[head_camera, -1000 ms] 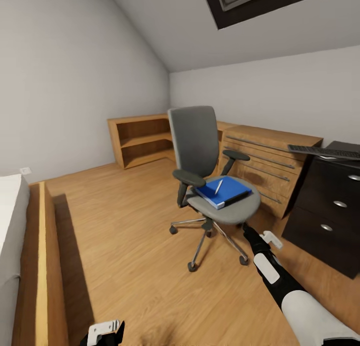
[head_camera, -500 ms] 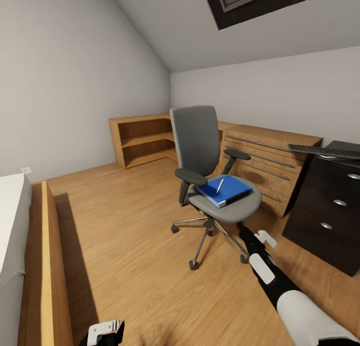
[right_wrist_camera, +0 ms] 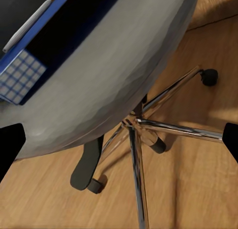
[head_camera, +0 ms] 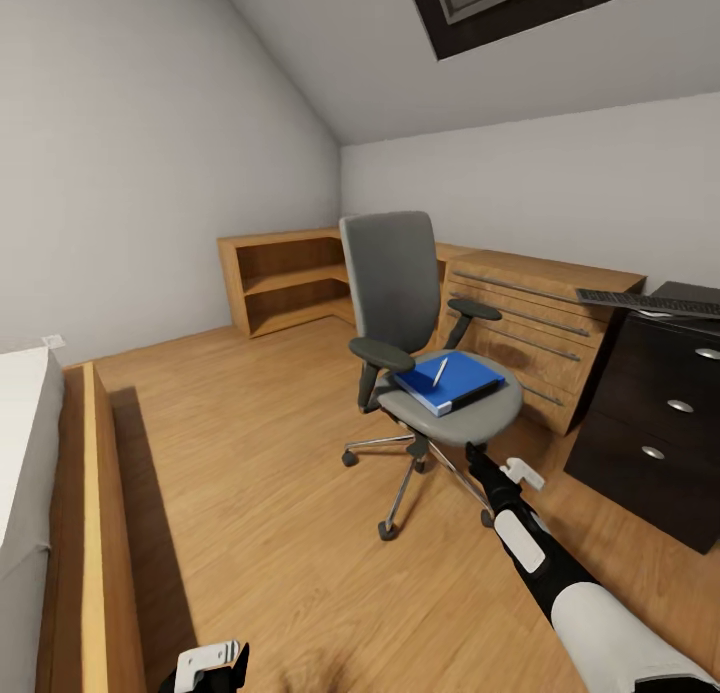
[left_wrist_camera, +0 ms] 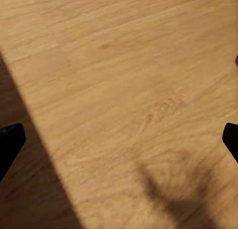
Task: In the bedroom, organize the workspace by keeping the computer under the desk, ensuring the monitor is on the desk, placing the keyboard on the desk next to the monitor, placing the mouse on the desk next to the keyboard, moving the folder from the swivel chair onto the desk next to the mouse, stacking the notebook on top of the folder with the pen on top of the notebook, and positioning the swivel chair next to the desk.
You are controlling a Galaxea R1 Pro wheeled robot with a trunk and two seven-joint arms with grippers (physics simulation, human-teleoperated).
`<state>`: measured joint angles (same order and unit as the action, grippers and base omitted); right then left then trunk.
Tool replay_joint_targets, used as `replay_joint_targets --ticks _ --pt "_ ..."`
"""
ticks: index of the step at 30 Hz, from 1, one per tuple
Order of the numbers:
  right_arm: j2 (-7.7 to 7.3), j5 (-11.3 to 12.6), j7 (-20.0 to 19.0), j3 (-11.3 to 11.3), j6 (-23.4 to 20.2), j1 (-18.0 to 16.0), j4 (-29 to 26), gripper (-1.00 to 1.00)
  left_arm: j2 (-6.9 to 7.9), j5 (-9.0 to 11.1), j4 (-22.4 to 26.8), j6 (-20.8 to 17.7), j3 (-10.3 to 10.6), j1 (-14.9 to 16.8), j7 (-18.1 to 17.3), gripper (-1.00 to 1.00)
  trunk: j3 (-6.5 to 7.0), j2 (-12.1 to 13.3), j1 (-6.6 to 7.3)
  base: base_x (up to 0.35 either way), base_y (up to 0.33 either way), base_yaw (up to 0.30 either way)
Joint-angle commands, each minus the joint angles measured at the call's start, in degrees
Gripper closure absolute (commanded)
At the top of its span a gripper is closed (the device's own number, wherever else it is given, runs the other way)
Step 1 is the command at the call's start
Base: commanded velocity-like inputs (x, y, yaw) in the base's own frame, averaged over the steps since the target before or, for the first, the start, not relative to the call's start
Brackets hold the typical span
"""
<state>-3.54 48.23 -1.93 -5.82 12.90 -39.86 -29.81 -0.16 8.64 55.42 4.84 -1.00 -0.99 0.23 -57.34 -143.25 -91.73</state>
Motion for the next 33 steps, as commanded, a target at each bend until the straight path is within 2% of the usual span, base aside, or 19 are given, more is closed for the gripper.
replay_joint_targets --ticks 1,13,23,33 --pt "-0.06 0.6 -0.2 -0.4 0.4 0.0 0.1 -1.0 -0.02 0.4 0.0 0.1 0.0 0.0 0.0 -1.0 -0.04 0.0 0.01 0.0 0.0 0.0" --pt "-0.14 0.5 -0.3 -0.4 0.4 0.0 0.1 -1.0 -0.06 0.3 0.0 0.1 0.2 0.0 -0.1 -1.0 -0.04 0.0 0.01 0.129 0.0 0.0" --pt "-0.15 0.5 -0.4 -0.4 0.4 0.0 0.2 -1.0 -0.02 0.3 0.0 0.1 0.2 0.0 -0.1 -1.0 -0.04 0.0 0.01 0.039 0.0 0.0" --pt "-0.22 0.5 -0.3 -0.3 0.4 0.0 0.1 -1.0 -0.02 0.3 0.0 0.1 0.2 0.0 -0.1 -1.0 -0.04 0.0 0.01 0.201 0.0 0.0"
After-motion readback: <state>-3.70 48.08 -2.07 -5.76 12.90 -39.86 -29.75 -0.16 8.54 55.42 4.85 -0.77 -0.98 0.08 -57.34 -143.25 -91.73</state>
